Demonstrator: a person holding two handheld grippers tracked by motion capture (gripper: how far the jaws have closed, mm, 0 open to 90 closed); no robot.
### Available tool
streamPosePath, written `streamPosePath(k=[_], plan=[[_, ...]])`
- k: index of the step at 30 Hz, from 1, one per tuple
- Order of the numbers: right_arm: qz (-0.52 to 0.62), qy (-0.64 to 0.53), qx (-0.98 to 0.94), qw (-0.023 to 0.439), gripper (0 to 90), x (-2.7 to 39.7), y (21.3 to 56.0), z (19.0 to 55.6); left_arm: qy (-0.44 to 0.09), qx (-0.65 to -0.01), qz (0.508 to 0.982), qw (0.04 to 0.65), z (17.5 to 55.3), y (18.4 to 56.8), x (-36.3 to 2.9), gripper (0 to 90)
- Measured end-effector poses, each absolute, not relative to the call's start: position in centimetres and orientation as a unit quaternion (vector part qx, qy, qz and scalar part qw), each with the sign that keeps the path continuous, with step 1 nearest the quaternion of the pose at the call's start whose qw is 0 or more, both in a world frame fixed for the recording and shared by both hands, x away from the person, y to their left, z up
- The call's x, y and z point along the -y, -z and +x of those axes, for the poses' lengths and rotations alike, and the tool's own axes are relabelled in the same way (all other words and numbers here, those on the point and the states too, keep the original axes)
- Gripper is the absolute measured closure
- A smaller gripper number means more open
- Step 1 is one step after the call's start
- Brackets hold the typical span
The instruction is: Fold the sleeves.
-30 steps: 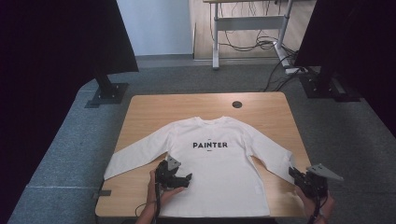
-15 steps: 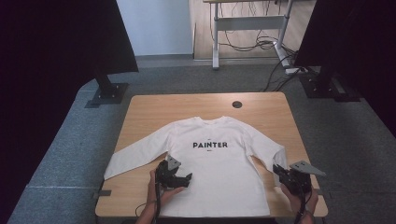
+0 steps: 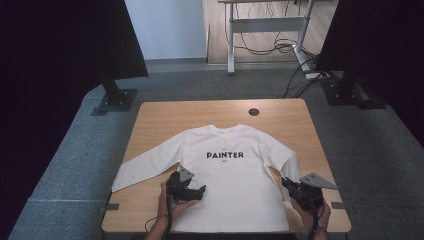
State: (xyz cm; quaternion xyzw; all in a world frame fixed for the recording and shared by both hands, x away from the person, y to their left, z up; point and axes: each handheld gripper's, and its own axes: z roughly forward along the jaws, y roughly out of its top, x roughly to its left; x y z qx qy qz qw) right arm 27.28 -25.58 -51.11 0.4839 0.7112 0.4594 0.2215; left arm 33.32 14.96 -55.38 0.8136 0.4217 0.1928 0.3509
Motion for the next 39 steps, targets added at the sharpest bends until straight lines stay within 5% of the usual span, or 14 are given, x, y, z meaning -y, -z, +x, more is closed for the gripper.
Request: streamPosePath(k=[39], plan=[[0.429,-0.483,-0.736,0.202,86.5,21.8,50.4,28.0,-0.192,-0.419,0.815,0.351,33.5,55.4,-15.0,12.6]])
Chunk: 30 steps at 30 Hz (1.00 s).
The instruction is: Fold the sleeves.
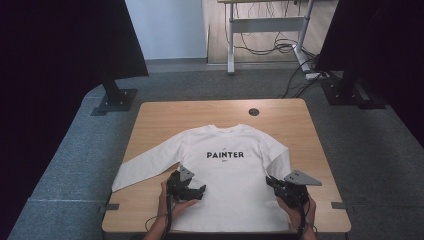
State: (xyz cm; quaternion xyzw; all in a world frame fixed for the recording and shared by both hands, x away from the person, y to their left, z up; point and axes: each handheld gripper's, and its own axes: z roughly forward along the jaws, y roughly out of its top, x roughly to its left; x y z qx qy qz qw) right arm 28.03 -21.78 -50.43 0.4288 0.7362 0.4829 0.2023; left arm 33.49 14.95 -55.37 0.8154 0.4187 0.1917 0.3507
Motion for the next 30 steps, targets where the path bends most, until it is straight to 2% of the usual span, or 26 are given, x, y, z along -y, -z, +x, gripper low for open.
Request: streamPosePath(k=[30], plan=[[0.391,-0.498,-0.745,0.209,86.4,20.1,49.8,27.1,-0.192,-0.419,0.816,0.350,33.5,55.4,-15.0,12.6]])
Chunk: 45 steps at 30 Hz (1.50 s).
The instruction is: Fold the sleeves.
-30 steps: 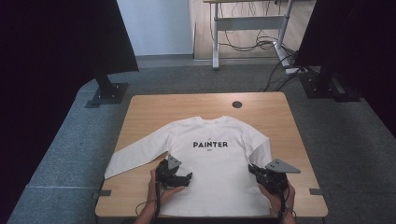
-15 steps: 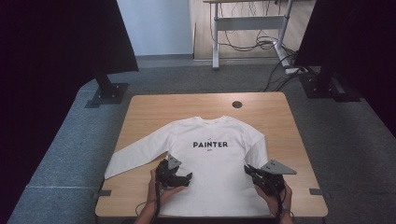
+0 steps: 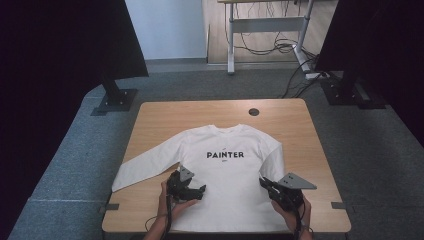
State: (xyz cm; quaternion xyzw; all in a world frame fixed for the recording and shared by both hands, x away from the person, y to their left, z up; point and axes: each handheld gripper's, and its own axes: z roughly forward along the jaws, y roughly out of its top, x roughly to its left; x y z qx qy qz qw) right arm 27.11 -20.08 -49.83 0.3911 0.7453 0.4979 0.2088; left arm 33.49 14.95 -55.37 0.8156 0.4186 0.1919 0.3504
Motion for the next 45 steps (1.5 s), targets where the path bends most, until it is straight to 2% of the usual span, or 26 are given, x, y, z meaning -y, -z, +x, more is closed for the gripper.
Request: streamPosePath(k=[20,45], plan=[[0.350,-0.473,-0.789,0.176,86.4,16.1,51.5,26.5,-0.192,-0.419,0.815,0.351,33.5,55.4,-14.9,12.6],[0.333,-0.449,-0.816,0.145,86.2,14.6,53.0,25.7,-0.192,-0.419,0.815,0.351,33.5,55.4,-14.9,12.6]])
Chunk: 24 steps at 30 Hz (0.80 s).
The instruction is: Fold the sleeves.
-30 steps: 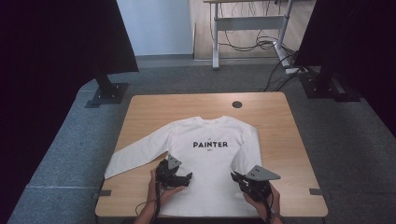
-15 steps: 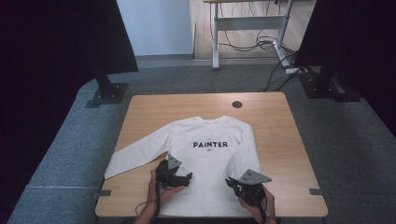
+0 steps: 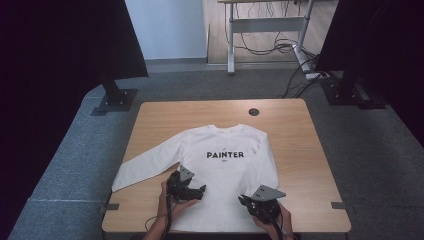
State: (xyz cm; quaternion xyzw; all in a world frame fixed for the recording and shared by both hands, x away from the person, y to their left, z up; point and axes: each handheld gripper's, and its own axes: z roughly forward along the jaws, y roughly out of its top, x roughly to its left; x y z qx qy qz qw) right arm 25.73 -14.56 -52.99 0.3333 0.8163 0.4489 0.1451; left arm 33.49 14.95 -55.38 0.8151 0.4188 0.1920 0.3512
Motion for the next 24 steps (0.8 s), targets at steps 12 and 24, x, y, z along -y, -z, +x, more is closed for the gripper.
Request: streamPosePath(k=[12,24], plan=[[0.333,-0.441,-0.823,0.133,86.0,14.22,53.43,25.73,-0.192,-0.418,0.816,0.350,33.49,55.37,-14.96,12.6],[0.337,-0.437,-0.826,0.119,85.5,14.11,53.85,25.86,-0.192,-0.418,0.816,0.351,33.49,55.37,-14.95,12.6]])
